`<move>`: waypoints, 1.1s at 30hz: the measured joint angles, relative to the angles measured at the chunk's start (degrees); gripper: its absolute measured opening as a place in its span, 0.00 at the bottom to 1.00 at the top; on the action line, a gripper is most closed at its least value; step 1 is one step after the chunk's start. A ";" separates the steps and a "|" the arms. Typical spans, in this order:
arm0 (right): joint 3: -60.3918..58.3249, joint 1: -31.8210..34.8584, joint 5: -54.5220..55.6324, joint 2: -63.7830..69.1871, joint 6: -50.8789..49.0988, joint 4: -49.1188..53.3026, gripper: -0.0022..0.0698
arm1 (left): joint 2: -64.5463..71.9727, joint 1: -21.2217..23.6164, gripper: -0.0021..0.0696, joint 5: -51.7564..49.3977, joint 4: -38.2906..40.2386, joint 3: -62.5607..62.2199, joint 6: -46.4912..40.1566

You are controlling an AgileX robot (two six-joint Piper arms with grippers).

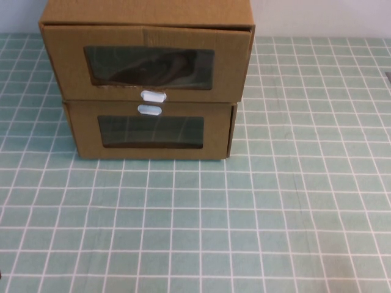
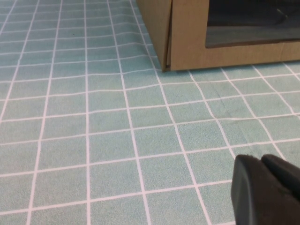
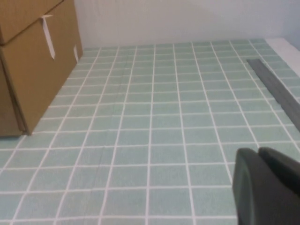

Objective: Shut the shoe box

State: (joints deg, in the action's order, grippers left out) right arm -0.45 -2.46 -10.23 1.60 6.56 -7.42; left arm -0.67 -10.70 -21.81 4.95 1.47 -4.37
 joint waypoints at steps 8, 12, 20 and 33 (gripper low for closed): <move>-1.13 0.41 -9.28 -2.01 -7.65 5.91 0.01 | 0.00 0.00 0.02 0.00 -0.04 0.00 0.00; -1.13 0.41 -9.50 -2.03 -7.44 6.25 0.01 | 0.00 0.00 0.02 0.00 -0.13 0.00 0.00; -1.13 0.41 -9.50 -2.03 -7.27 6.24 0.01 | 0.00 0.00 0.02 0.00 -0.13 0.00 0.00; -1.13 0.41 -9.50 -2.03 -7.14 6.24 0.01 | 0.00 0.00 0.02 0.00 -0.13 0.00 0.00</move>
State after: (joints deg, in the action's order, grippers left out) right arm -1.58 -2.05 -19.73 -0.43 -0.58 -1.18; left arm -0.67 -10.70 -21.81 4.81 1.47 -4.37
